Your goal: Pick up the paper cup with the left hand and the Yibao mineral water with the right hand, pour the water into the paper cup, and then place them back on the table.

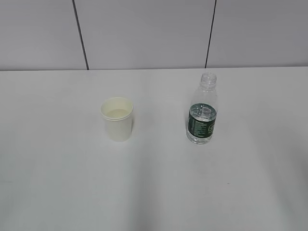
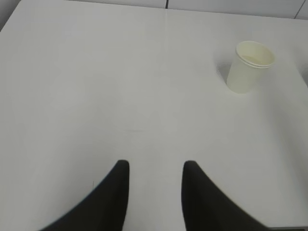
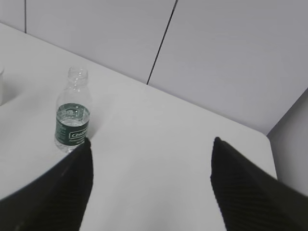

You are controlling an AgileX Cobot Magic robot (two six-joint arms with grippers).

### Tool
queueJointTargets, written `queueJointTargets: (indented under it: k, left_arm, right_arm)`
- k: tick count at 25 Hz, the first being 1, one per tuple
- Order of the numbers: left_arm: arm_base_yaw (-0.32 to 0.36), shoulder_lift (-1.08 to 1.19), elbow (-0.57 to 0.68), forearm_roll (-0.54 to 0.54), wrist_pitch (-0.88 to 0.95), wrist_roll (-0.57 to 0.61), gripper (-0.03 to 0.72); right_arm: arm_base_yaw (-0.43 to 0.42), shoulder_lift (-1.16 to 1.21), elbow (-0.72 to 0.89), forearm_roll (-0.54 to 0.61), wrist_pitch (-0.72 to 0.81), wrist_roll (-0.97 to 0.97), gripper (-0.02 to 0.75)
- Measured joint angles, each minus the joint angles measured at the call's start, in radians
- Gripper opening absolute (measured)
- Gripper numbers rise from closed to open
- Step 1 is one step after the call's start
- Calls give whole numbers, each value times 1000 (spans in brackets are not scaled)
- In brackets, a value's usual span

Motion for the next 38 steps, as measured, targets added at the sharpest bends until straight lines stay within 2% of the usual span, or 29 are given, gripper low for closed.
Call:
queueJointTargets:
  k: [8, 16, 23, 38]
  left_arm:
    - [0, 0, 0, 0, 0, 0, 239]
    - [0, 0, 0, 0, 0, 0, 239]
    - [0, 0, 0, 0, -1, 0, 239]
    - [0, 0, 0, 0, -1, -1, 239]
  right_arm:
    - [0, -176, -32, 3, 315, 72, 592]
    - [0, -338, -24, -53, 509, 226, 592]
    - [0, -344, 30, -64, 576, 285, 592]
    - [0, -344, 49, -90, 571, 303, 592]
